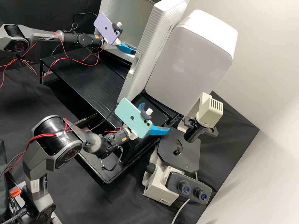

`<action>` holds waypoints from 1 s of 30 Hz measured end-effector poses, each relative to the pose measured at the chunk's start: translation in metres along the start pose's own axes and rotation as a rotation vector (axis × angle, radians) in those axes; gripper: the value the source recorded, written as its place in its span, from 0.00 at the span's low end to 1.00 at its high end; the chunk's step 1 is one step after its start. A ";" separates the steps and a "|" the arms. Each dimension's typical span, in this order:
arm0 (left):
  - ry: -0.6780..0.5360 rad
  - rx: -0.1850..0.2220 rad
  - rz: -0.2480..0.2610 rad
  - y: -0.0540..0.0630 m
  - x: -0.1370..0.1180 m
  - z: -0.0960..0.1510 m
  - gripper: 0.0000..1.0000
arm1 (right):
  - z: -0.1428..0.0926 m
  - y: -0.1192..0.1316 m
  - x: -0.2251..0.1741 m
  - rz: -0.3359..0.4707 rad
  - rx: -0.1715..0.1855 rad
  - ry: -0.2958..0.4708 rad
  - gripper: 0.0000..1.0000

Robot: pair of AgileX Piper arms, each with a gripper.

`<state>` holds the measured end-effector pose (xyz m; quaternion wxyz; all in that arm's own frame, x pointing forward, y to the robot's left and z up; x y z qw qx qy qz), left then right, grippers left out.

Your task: Take the petri dish out of the incubator

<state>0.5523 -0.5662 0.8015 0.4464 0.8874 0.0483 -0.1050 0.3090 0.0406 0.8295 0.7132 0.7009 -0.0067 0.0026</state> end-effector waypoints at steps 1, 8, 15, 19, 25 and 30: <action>0.000 0.000 0.000 0.000 0.000 0.000 0.00 | 0.000 0.000 0.000 0.000 0.000 0.000 1.00; 0.001 0.001 0.000 0.000 0.000 -0.001 0.00 | 0.000 0.000 0.000 0.000 0.000 0.000 1.00; 0.004 -0.001 0.001 0.000 0.000 -0.002 0.00 | 0.000 0.000 0.000 0.000 0.000 0.000 1.00; 0.005 0.002 -0.002 0.000 0.000 -0.003 0.00 | 0.000 0.000 0.000 0.000 0.000 0.000 1.00; 0.009 0.009 -0.005 -0.001 -0.001 -0.005 0.00 | 0.000 0.000 0.000 0.000 0.000 0.000 1.00; 0.012 0.014 -0.004 0.000 -0.001 -0.006 0.00 | 0.000 0.000 0.000 0.000 0.000 0.000 1.00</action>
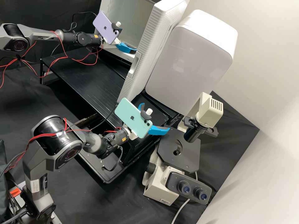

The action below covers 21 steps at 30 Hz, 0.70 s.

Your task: Take the petri dish out of the incubator

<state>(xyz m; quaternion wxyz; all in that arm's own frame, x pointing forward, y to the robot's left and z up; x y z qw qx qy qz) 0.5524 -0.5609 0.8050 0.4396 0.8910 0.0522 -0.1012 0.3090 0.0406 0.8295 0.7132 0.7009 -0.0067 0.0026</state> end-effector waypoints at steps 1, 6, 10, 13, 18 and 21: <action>0.000 0.001 0.001 0.001 0.000 0.000 0.00 | 0.000 0.000 0.000 0.000 0.000 0.000 1.00; 0.006 0.002 -0.003 0.001 -0.002 -0.003 0.00 | 0.000 0.000 0.000 0.000 0.000 0.000 1.00; 0.007 0.002 -0.004 0.001 -0.003 -0.003 0.00 | 0.000 0.000 0.000 0.000 0.000 0.000 1.00; 0.007 -0.002 -0.004 0.002 -0.003 -0.003 0.00 | 0.000 0.000 0.000 0.000 0.000 0.000 1.00; 0.008 -0.005 -0.004 0.002 -0.003 -0.004 0.00 | 0.000 0.000 0.000 0.000 0.000 0.000 1.00; 0.008 -0.002 -0.005 0.001 -0.003 -0.004 0.00 | 0.000 0.000 0.000 0.000 0.000 0.000 1.00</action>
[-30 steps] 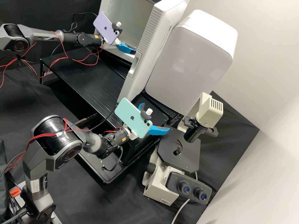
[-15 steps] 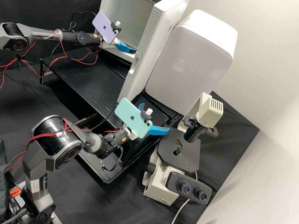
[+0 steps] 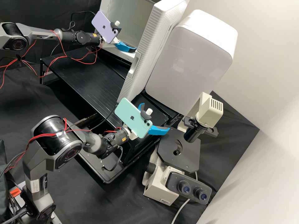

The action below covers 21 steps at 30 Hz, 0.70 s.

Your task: Take the petri dish out of the incubator

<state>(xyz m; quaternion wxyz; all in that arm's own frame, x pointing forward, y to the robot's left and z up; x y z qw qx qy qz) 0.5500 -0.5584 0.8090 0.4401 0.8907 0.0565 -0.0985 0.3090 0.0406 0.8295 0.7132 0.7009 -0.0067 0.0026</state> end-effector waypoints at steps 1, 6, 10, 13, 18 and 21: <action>0.000 0.000 0.000 0.000 0.000 0.000 0.00 | 0.000 0.000 0.000 0.000 0.000 0.000 1.00; 0.000 0.002 0.000 0.000 0.000 0.000 0.00 | 0.000 0.000 0.000 0.000 0.000 0.000 1.00; 0.001 0.002 -0.004 -0.001 0.000 0.000 0.00 | 0.000 0.000 0.000 0.000 0.000 0.000 1.00; 0.001 0.002 -0.005 -0.001 0.000 0.000 0.00 | 0.000 0.000 0.000 0.000 0.000 0.000 1.00; 0.001 0.003 -0.005 -0.001 0.000 0.000 0.00 | 0.000 0.000 0.000 0.000 0.000 0.000 1.00; 0.001 0.003 -0.005 -0.001 0.000 0.000 0.00 | 0.000 0.000 0.000 0.000 0.000 0.000 1.00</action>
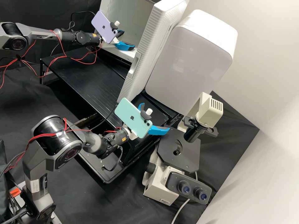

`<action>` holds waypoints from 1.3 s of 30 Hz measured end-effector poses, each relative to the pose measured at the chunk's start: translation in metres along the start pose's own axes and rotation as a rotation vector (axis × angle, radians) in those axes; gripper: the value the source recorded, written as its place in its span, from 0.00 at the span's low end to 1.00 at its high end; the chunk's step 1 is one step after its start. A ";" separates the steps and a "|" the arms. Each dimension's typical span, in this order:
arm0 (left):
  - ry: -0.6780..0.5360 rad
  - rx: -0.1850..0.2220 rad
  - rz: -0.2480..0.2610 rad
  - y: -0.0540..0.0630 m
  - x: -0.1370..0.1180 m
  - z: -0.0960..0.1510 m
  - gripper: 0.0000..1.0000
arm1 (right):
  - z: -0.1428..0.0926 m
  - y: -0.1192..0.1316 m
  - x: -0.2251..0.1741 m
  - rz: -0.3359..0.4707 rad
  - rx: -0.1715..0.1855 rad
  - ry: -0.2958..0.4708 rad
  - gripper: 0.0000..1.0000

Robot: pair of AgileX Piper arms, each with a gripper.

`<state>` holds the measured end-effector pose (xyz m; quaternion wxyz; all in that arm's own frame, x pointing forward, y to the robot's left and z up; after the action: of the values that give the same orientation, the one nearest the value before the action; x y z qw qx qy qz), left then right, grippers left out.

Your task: Take the petri dish out of the incubator

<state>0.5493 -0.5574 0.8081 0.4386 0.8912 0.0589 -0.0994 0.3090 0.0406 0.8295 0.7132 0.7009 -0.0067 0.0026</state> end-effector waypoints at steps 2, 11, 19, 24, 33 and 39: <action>0.000 0.000 0.000 0.000 0.000 0.000 0.00 | 0.000 0.000 0.000 0.000 0.000 0.000 1.00; 0.001 -0.008 -0.001 0.000 -0.001 -0.001 0.00 | 0.000 0.000 0.000 0.000 0.000 0.000 1.00; 0.026 -0.124 0.008 0.005 -0.004 -0.012 0.00 | 0.000 0.000 0.000 0.000 0.000 0.000 1.00; 0.020 -0.114 -0.015 0.005 -0.012 -0.011 0.00 | 0.000 0.000 0.000 0.000 0.000 0.000 1.00; -0.027 -0.107 -0.052 0.010 -0.028 -0.013 0.00 | 0.000 0.000 0.000 0.000 0.000 0.000 1.00; -0.033 -0.102 -0.063 0.009 -0.032 -0.013 0.00 | 0.000 0.000 0.000 0.000 0.000 0.000 1.00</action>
<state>0.5217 -0.5526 0.8299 0.4811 0.8636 0.0846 -0.1247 0.3090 0.0406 0.8295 0.7132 0.7009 -0.0067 0.0026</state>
